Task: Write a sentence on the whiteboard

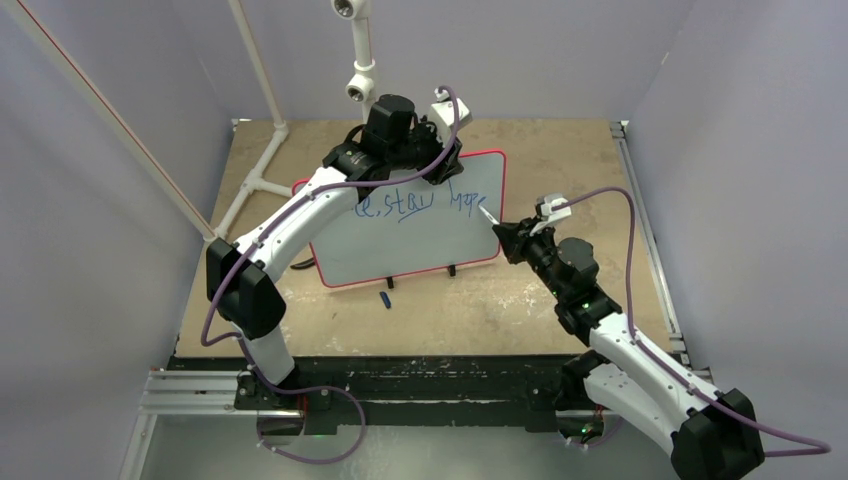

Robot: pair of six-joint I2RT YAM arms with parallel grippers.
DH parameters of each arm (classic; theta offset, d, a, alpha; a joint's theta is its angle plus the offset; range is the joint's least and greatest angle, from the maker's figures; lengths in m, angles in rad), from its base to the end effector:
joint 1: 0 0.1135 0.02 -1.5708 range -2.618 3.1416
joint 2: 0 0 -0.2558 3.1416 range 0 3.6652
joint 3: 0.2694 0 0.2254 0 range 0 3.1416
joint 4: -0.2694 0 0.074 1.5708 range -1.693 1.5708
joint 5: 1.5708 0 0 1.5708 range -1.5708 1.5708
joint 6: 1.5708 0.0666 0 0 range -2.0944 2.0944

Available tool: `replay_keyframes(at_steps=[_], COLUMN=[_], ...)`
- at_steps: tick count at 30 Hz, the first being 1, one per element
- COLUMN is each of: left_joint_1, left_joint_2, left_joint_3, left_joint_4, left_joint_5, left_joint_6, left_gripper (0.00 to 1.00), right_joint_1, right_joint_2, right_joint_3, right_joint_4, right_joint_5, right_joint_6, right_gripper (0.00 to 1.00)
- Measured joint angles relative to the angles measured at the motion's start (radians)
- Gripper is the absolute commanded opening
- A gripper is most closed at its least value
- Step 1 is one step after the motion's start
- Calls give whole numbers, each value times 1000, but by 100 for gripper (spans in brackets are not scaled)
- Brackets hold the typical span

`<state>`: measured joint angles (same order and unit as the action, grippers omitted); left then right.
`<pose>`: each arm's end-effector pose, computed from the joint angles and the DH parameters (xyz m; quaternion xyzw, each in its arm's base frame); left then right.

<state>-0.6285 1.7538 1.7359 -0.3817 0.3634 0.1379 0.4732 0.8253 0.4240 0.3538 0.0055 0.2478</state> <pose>0.3180 -0.2604 0.3681 0.3991 0.7229 -0.2781 0.4908 0.1874 0.0955 0.2651 -0.0795 0.7193 0.2416 0.6465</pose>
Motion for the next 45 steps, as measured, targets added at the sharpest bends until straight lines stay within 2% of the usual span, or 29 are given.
replay_keyframes(at_steps=[9, 26, 45], left_joint_1=[0, 1, 1], left_joint_2=[0, 0, -6], left_joint_3=[0, -1, -11], left_joint_4=[0, 0, 10], left_joint_5=[0, 0, 1], left_joint_6=[0, -6, -6], left_gripper=[41, 41, 41], right_joint_1=[5, 3, 4], right_joint_2=[-10, -147, -19], right_joint_3=[0, 0, 59], right_joint_4=[-14, -32, 27], right_joint_5=[28, 84, 115], right_joint_6=[6, 6, -16], right_gripper=[0, 0, 0])
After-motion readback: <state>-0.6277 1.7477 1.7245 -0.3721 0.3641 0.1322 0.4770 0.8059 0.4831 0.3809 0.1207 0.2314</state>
